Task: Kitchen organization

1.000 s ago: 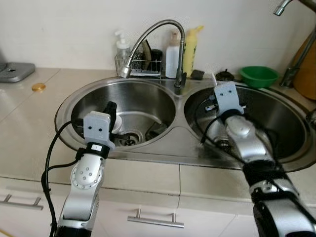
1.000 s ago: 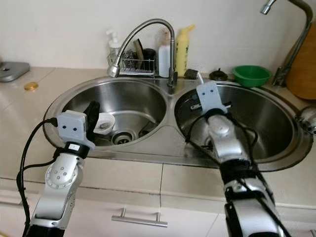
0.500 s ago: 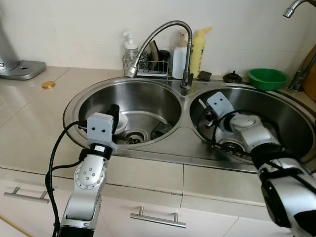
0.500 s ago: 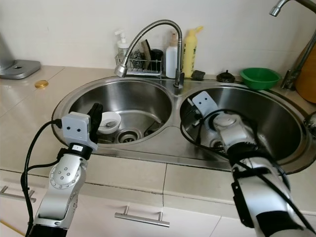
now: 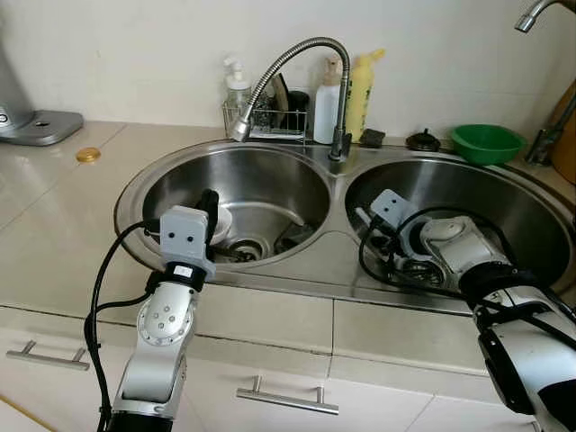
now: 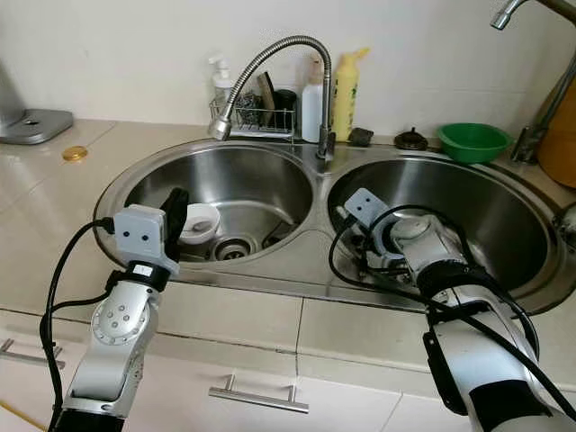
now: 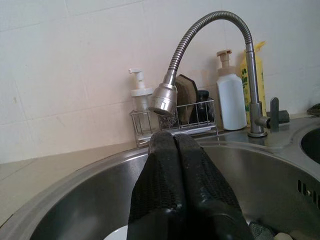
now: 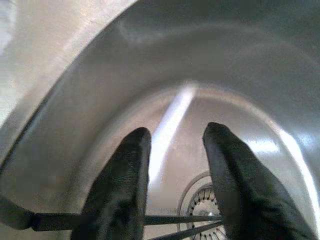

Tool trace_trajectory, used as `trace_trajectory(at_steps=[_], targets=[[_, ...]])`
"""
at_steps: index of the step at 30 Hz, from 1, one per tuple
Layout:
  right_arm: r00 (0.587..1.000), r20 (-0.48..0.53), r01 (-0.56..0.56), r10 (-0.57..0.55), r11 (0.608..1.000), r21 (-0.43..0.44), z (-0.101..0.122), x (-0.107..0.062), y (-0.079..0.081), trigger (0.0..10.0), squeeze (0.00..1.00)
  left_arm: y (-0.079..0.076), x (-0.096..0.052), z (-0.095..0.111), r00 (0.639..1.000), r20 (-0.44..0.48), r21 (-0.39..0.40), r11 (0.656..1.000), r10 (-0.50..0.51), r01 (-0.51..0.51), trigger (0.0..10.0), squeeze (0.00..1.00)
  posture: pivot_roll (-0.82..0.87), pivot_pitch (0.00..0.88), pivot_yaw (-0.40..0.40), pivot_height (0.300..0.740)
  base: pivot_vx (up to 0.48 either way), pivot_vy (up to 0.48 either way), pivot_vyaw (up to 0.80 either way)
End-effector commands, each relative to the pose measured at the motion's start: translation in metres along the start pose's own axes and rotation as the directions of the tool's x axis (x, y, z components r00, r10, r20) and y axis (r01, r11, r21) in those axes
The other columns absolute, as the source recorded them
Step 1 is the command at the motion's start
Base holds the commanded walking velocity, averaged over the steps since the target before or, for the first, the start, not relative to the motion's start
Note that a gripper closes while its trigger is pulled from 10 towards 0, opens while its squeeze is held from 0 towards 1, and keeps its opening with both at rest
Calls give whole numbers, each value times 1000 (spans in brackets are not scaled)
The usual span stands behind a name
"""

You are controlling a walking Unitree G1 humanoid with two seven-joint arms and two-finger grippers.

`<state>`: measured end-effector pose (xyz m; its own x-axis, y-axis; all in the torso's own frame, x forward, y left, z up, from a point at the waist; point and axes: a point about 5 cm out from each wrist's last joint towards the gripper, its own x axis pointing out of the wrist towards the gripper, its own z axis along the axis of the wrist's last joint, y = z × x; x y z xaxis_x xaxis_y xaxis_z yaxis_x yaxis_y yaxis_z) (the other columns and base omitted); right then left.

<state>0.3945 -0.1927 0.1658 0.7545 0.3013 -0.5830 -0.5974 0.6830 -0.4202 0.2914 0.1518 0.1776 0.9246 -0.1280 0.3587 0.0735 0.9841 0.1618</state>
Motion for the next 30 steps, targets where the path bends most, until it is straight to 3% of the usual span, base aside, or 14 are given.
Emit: trace_trajectory(at_steps=[1,8,11,15,18,20,22,24,25,26,27,28,30], targets=[[1000,8,-17,17,1000,16,-5,-1,0,10000,1000,1,-1,-1,1000,-2,8,1000,4,-4,10000,0,-66,0,8,740,0,0,0],[996,80,18,-24,997,76,2,-2,-3,10000,1000,0,-1,-2,1000,-3,7,1000,-3,3,10000,0,-68,0,17,740,0,0,0],[964,224,108,-144,980,166,20,-8,-14,10000,1000,0,-1,-2,1000,0,4,1000,-8,8,10000,0,-70,0,17,740,0,0,0],[920,320,155,-226,960,231,33,-13,-19,10000,1000,0,-1,-2,1000,0,1,1000,-8,8,10000,0,-64,0,15,740,0,0,0],[821,478,185,-313,937,295,49,-21,-16,10000,1000,-1,-2,0,1000,7,-8,1000,-7,7,10000,0,-62,0,16,740,0,0,0],[731,562,221,-388,913,343,60,-28,-10,10000,1000,0,-2,1,1000,11,-20,1000,-5,5,10000,0,-60,0,16,740,0,0,0],[692,586,237,-421,900,366,64,-32,-8,10000,1000,0,-2,1,1000,13,-26,1000,-4,4,10000,0,-60,0,16,740,0,0,0],[597,634,283,-492,868,407,71,-41,-2,10000,1000,1,-3,1,1000,9,-27,1000,-6,6,10000,0,-58,0,18,740,0,0,0],[597,634,283,-492,868,407,71,-41,-2,10000,1000,1,-3,1,1000,9,-27,1000,-6,6,10000,0,-58,0,18,740,0,0,0],[536,659,303,-529,848,434,74,-47,5,10000,388,2,-3,1,1000,10,-28,1000,-5,5,10000,0,-55,0,21,740,0,0,0],[516,667,303,-538,842,445,75,-49,7,10000,388,2,-3,1,1000,10,-29,1000,-5,5,10000,0,-55,0,21,740,0,0,0],[504,672,301,-543,839,452,76,-50,10,10000,0,2,-3,1,1000,9,-28,1000,-5,5,10000,0,-55,0,21,740,0,0,0],[470,671,310,-574,819,483,75,-54,15,10000,0,2,-3,1,1000,11,-32,999,-5,5,10000,0,-57,0,24,740,0,0,0]])
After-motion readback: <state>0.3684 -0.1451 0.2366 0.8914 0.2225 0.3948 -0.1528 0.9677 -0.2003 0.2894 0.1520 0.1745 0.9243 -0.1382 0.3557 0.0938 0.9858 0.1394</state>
